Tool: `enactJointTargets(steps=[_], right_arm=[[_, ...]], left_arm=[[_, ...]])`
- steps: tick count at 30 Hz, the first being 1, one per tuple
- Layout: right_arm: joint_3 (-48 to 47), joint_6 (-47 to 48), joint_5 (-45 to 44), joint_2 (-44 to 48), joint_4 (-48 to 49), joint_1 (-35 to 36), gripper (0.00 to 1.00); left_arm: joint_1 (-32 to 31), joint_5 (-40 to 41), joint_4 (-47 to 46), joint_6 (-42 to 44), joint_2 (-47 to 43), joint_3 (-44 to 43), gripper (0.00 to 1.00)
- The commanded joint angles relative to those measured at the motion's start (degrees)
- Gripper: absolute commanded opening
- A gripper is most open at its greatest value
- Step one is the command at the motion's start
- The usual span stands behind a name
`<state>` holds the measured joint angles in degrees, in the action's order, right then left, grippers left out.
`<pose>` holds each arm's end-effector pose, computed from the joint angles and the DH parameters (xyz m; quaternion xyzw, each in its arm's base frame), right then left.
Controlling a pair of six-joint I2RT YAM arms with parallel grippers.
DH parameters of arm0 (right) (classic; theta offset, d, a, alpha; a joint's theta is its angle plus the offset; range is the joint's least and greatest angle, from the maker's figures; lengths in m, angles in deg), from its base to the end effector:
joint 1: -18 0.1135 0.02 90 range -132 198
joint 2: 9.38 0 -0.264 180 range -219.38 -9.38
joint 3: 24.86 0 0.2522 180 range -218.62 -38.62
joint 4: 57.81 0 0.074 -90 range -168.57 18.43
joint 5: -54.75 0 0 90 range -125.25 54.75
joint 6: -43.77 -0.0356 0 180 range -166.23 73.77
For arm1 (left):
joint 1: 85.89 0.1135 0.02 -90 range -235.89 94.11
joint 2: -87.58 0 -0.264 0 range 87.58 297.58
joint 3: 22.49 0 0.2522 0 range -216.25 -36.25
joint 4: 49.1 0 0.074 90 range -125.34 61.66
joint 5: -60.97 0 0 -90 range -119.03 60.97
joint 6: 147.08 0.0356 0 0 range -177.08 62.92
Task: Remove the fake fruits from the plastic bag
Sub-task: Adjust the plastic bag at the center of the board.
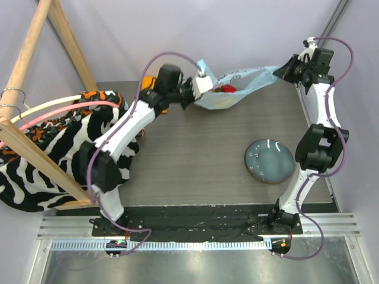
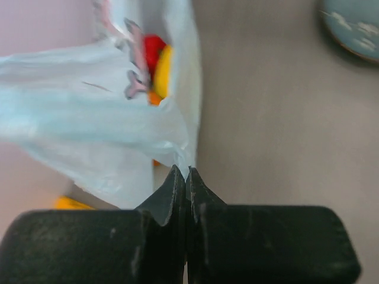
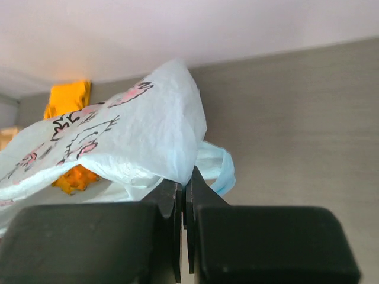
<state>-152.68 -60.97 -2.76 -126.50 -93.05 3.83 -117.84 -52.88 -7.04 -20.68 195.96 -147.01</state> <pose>0.4728 -0.0996 0.3521 0.0551 0.8198 0.2379 0.5179 0.3669 -0.2458 0.3876 0.5566 0.6246 -0.1549 0.5255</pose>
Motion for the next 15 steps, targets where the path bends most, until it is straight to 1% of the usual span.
enactJointTargets(steps=[1,2,3,4,5,6,7,8,9,10,11,12,13,14,15], right_arm=[[10.94,9.72,1.35,13.30,-7.08,0.29,0.01],[16.36,10.69,1.09,14.97,-9.18,0.29,0.01],[19.46,11.13,0.91,16.91,-9.72,0.37,0.01],[22.54,11.23,0.91,20.14,-10.16,0.38,0.04],[27.00,11.23,0.91,21.74,-11.38,0.46,0.27],[28.35,10.88,0.91,23.06,-12.44,0.46,0.36],[28.98,10.88,1.08,26.04,-13.50,0.46,0.43],[29.24,11.40,1.87,27.81,-15.33,0.46,0.60],[28.64,12.62,2.40,29.39,-16.92,0.99,0.67],[27.50,16.90,2.92,30.97,-19.02,1.43,0.70],[25.14,19.38,3.45,33.34,-23.92,1.87,0.74],[24.07,22.10,4.15,34.67,-26.66,2.74,0.75],[23.02,28.56,4.68,35.72,-29.30,3.10,0.75],[21.87,31.59,4.60,38.08,-33.94,3.45,0.75],[21.78,35.27,4.25,39.24,-35.99,3.71,0.75]], left_arm=[[-2.68,-4.36,-4.28,-2.65,-18.35,26.50,0.03],[-3.47,-3.57,-5.60,-2.57,-20.64,31.35,0.23],[-3.65,-2.78,-6.49,-2.56,-24.49,35.31,0.44],[-3.74,0.18,-8.59,-2.48,-25.83,42.40,0.58],[-3.83,2.74,-9.48,-4.57,-26.89,44.38,0.72],[-3.83,4.59,-9.66,-6.67,-27.60,45.36,0.75],[-3.74,5.74,-6.70,-8.44,-28.74,44.06,0.80],[-3.65,5.84,-4.24,-11.93,-29.53,42.48,0.83],[-3.56,5.32,-1.86,-13.71,-30.32,41.08,0.86],[-3.48,4.62,1.03,-15.73,-33.20,39.93,0.86],[-3.39,2.61,1.76,-18.18,-34.71,38.62,0.87],[-3.48,0.59,2.37,-20.99,-36.64,38.34,0.88],[-3.48,-0.39,2.47,-22.33,-39.70,38.43,0.93],[-3.56,-0.31,1.68,-23.73,-40.95,39.12,0.96],[-3.56,0.56,1.15,-24.53,-41.57,39.13,0.97]])
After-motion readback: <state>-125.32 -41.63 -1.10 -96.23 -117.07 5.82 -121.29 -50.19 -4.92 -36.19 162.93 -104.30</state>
